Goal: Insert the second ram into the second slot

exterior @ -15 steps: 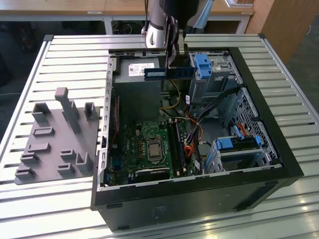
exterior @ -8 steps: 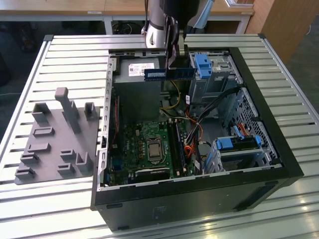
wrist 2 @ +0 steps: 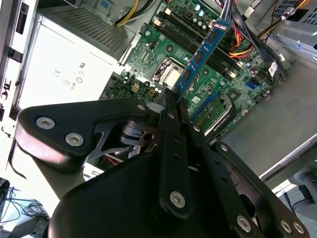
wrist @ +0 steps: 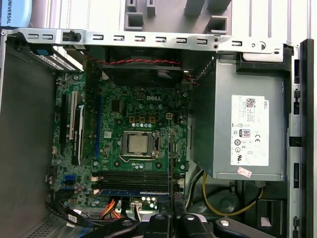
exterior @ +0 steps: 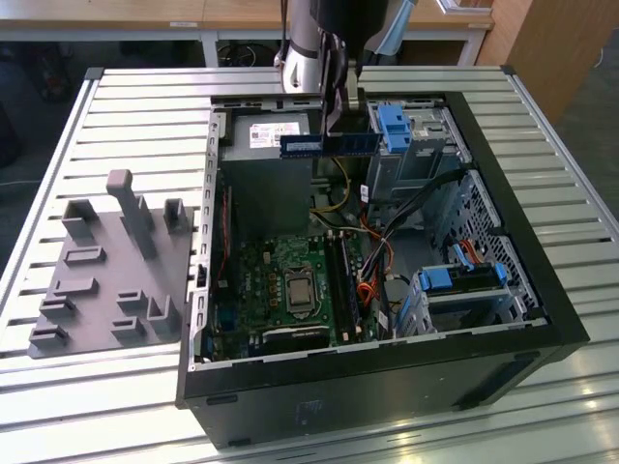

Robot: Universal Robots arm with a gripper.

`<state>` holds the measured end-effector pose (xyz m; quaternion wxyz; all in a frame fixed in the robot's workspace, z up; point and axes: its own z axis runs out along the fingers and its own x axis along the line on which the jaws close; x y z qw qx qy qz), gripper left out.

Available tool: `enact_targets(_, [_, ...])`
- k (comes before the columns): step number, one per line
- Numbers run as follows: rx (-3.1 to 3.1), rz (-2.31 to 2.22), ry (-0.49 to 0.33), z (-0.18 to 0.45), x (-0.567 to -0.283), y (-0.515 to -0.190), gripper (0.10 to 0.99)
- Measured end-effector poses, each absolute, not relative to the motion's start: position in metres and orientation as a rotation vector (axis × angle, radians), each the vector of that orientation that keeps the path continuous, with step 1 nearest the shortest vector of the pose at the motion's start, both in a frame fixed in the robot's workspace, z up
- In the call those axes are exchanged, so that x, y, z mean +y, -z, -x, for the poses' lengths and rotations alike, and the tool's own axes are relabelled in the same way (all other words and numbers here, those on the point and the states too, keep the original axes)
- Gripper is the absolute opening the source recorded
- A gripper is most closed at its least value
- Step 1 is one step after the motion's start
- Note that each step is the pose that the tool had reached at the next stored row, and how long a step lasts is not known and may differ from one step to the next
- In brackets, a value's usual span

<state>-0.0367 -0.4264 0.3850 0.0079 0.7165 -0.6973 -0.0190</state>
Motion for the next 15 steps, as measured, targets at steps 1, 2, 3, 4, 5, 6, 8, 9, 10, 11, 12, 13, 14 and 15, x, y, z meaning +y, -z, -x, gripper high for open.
enact_targets(1, [-2.180,-2.240,0.059,0.0366,-0.4267,-0.3850,0.141])
enact_targets(2, [-2.180,-2.240,0.059,0.0367,-0.4269,-0.3850,0.141])
enact_targets(3, [-2.180,-2.240,0.059,0.0366,-0.4270,-0.3850,0.141])
enact_targets(4, [-2.180,-2.240,0.059,0.0366,-0.4272,-0.3850,0.141])
enact_targets(5, [-2.180,-2.240,0.059,0.0366,-0.4276,-0.3850,0.141])
enact_targets(6, [-2.180,-2.240,0.059,0.0366,-0.4282,-0.3850,0.141])
enact_targets(8, [-2.180,-2.240,0.059,0.0367,-0.4295,-0.3850,0.141])
enact_targets(9, [-2.180,-2.240,0.059,0.0367,-0.4302,-0.3850,0.141])
enact_targets(10, [-2.180,-2.240,0.059,0.0366,-0.4308,-0.3850,0.141])
enact_targets(11, [-2.180,-2.240,0.059,0.0367,-0.4315,-0.3849,0.141])
enact_targets(12, [-2.180,-2.240,0.059,0.0367,-0.4319,-0.3849,0.141])
enact_targets(13, [-2.180,-2.240,0.059,0.0367,-0.4323,-0.3850,0.141])
enact_targets(14, [-2.180,-2.240,0.059,0.0367,-0.4327,-0.3850,0.141])
enact_targets(15, [-2.180,-2.240,0.059,0.0367,-0.4328,-0.3849,0.141])
